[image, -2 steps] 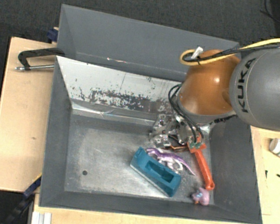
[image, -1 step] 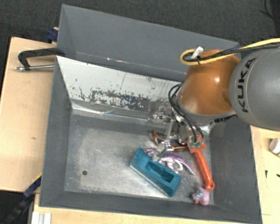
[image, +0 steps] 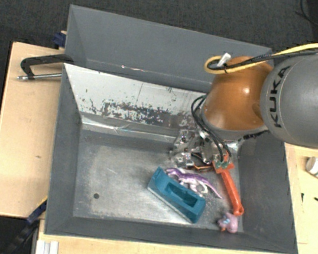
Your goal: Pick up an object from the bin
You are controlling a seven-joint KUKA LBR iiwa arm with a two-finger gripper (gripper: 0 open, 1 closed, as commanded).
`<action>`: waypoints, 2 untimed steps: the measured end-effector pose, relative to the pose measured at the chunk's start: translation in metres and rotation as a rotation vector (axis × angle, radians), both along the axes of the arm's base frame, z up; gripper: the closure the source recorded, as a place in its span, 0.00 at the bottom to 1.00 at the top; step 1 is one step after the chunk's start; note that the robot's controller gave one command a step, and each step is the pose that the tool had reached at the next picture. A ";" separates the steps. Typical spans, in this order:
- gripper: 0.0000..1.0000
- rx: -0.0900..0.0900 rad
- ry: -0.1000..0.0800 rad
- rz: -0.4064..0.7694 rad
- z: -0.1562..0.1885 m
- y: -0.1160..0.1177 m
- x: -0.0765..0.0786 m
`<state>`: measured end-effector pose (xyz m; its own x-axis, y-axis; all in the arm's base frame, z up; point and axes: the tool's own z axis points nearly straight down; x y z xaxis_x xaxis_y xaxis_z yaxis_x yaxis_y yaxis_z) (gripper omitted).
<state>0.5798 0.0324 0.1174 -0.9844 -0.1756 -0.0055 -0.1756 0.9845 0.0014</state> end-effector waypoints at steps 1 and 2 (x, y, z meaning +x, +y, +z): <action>0.00 0.000 0.000 0.000 0.000 0.000 0.000; 1.00 0.000 0.000 0.000 0.000 0.000 0.000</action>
Offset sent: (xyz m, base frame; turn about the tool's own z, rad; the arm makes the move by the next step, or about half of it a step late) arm 0.0000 0.0000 0.0000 0.0000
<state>0.5798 0.0323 0.1174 -0.9845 -0.1755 -0.0053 -0.1755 0.9845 0.0015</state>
